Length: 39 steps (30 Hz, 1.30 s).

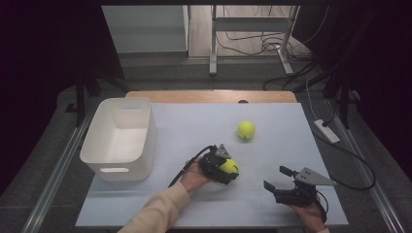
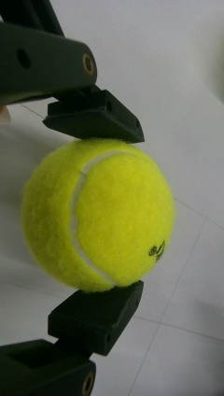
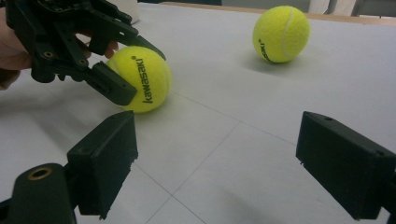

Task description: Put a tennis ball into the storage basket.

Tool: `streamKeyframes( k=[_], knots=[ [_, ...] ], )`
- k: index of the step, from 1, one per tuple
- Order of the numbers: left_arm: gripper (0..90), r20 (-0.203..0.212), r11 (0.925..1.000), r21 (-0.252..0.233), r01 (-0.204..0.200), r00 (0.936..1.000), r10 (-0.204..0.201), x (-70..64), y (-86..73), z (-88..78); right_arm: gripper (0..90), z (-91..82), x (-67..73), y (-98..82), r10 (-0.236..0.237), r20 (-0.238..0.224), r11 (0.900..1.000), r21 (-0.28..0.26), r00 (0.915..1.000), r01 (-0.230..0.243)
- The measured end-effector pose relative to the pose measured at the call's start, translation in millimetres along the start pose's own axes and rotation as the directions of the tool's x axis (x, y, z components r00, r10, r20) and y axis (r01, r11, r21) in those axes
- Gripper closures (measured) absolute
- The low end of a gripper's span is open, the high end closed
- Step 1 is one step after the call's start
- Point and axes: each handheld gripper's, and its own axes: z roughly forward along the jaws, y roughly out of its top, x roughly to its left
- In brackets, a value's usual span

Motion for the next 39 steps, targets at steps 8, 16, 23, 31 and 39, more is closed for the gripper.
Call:
streamKeyframes(
  k=[8,16,23,31,39],
  knots=[
    [26.6,0.007,0.9989,-0.046,-0.009,0.9999,0.009,-2.2,0.3,-13.4,12.8,0.0,0.4,-0.5,-0.004,0.002,1.0,0.004,1.0,0.004],
    [26.6,0.0,0.9958,-0.092,-0.007,1.0,0.007,-4.4,-0.8,-25.6,12.8,0.4,0.9,-0.5,-0.006,0.003,1.0,0.005,1.0,0.006],
    [26.6,0.0,0.9915,-0.13,-0.001,1.0,0.001,-5.9,-3.3,-37.6,12.8,-0.2,0.9,-0.6,-0.007,0.002,1.0,0.003,1.0,0.007],
    [26.6,-0.021,0.9898,-0.14,-0.027,0.9995,0.024,-6.5,-11.9,-52.6,12.8,-0.2,1.4,-0.7,-0.005,0.006,1.0,0.001,1.0,0.005],
    [26.6,-0.038,0.9869,-0.16,-0.019,0.9992,0.013,-3.2,-18.0,-65.8,12.8,-1.1,3.4,-0.5,-0.011,-0.001,1.0,-0.003,0.9999,0.011]
  ],
)
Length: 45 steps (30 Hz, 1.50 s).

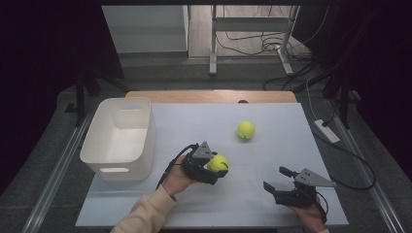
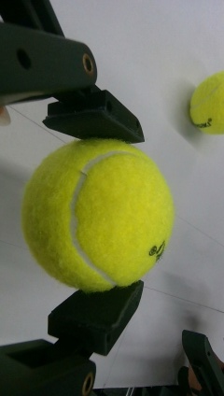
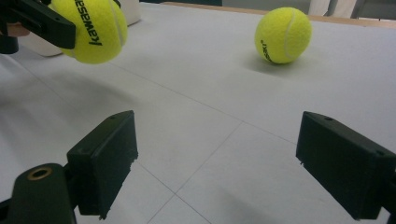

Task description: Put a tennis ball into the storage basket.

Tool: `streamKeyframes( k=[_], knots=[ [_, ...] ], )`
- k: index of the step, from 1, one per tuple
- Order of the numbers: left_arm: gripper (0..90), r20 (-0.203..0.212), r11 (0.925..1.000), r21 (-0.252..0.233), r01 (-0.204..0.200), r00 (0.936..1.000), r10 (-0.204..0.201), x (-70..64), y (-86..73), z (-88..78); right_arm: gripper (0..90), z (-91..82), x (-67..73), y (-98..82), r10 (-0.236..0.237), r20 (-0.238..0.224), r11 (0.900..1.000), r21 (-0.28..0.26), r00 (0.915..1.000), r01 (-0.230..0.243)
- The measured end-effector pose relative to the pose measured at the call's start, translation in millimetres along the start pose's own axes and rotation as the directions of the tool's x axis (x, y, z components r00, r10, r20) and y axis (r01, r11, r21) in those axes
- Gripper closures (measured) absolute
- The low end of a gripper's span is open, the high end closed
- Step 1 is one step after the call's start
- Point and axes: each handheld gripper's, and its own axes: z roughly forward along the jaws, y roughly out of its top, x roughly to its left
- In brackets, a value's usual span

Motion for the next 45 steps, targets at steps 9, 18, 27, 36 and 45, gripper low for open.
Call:
streamKeyframes(
  k=[9,18,27,36,45],
  knots=[
    [26.6,-0.018,0.9992,-0.038,0.017,0.9997,-0.017,5.5,-2.5,-16.0,12.8,0.6,0.0,-0.5,-0.004,-0.005,1.0,0.003,1.0,0.004],
    [26.5,-0.031,0.9963,-0.084,0.019,0.9993,-0.021,9.3,-0.6,-34.0,12.8,1.7,-0.5,-0.8,-0.004,-0.002,1.0,0.006,1.0,0.004],
    [26.6,-0.039,0.9912,-0.132,0.008,0.9992,-0.013,9.7,3.0,-49.8,12.9,0.9,-0.8,-1.4,-0.002,0.002,1.0,0.002,1.0,0.002],
    [26.6,-0.049,0.9884,-0.152,0.013,0.9986,-0.021,10.6,6.0,-63.6,13.2,-0.2,-0.7,-0.8,-0.007,0.004,1.0,-0.003,1.0,0.007],
    [26.5,-0.061,0.9839,-0.178,0.011,0.9979,-0.022,11.5,7.8,-75.9,13.2,0.7,-0.3,-1.0,-0.011,0.001,1.0,0.0,0.9999,0.011]
  ],
)
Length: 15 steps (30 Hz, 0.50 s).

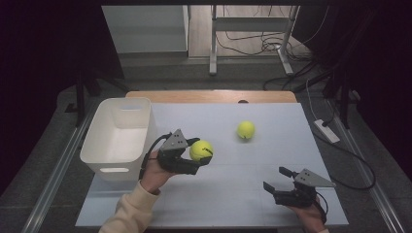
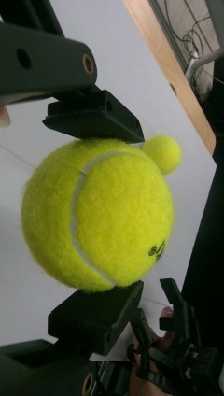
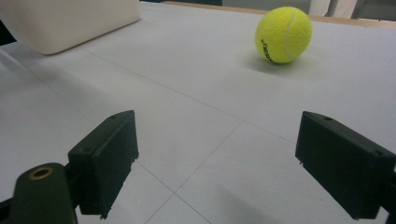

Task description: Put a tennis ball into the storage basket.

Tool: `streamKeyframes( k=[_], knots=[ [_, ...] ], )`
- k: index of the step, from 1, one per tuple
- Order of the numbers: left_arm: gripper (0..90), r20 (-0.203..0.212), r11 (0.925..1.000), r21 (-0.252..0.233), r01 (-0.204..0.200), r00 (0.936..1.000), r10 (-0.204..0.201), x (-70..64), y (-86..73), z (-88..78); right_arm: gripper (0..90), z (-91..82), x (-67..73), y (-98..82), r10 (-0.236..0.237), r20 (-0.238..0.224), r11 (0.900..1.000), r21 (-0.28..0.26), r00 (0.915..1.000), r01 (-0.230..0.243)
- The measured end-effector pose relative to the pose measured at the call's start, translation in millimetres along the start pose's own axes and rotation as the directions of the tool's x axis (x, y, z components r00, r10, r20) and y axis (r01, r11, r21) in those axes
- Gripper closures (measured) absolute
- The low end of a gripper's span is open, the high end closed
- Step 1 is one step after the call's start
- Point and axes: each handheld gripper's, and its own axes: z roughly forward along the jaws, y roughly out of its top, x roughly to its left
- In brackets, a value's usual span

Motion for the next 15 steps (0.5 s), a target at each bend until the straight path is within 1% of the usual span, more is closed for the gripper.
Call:
streamKeyframes(
  k=[4,10,15],
  knots=[
    [26.5,-0.017,0.9994,-0.033,0.006,0.9998,-0.006,2.1,0.7,-7.5,13.2,0.7,0.2,-0.1,0.003,0.0,1.0,0.004,1.0,-0.003],
    [26.5,-0.031,0.998,-0.059,0.021,0.9993,-0.023,6.0,1.3,-15.8,13.2,1.0,0.5,-0.3,0.004,-0.001,1.0,0.004,1.0,-0.004],
    [26.5,-0.04,0.9971,-0.07,0.029,0.9987,-0.032,9.1,1.9,-21.5,13.2,0.9,0.3,-0.4,-0.002,0.0,1.0,0.005,1.0,0.002]
  ],
)
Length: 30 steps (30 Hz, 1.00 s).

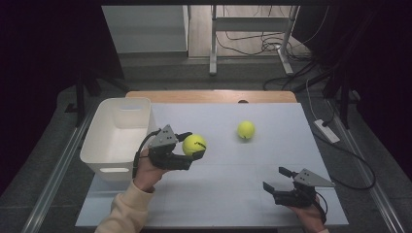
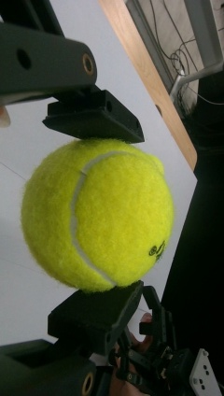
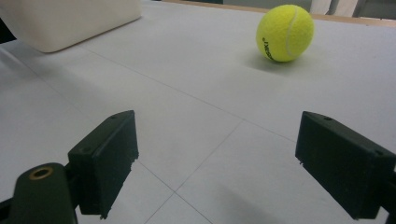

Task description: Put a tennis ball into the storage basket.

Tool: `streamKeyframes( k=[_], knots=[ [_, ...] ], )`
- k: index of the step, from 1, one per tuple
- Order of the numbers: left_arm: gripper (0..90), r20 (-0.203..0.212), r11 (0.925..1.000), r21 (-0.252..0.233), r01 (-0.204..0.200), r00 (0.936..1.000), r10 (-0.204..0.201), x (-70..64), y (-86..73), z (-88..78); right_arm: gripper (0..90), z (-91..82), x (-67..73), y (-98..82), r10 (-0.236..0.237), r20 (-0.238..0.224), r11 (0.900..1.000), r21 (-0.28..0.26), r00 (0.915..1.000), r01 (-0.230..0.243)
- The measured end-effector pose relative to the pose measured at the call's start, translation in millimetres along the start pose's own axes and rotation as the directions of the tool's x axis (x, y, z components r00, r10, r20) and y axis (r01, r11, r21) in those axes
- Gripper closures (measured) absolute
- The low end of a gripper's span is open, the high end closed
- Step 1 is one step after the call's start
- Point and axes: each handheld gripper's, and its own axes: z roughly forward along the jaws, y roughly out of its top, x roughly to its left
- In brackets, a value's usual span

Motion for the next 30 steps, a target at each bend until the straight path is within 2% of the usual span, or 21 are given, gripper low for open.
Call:
streamKeyframes(
  k=[18,30],
  knots=[
    [26.5,-0.049,0.9988,-0.049,-0.008,0.9988,0.005,5.6,6.1,-21.8,13.2,0.1,0.4,0.0,0.002,0.001,1.0,0.0,1.0,-0.002],
    [26.5,-0.087,0.9974,-0.071,0.015,0.996,-0.021,16.7,6.3,-37.9,13.2,0.5,0.5,0.4,0.004,0.0,1.0,0.003,1.0,-0.004]
  ],
)
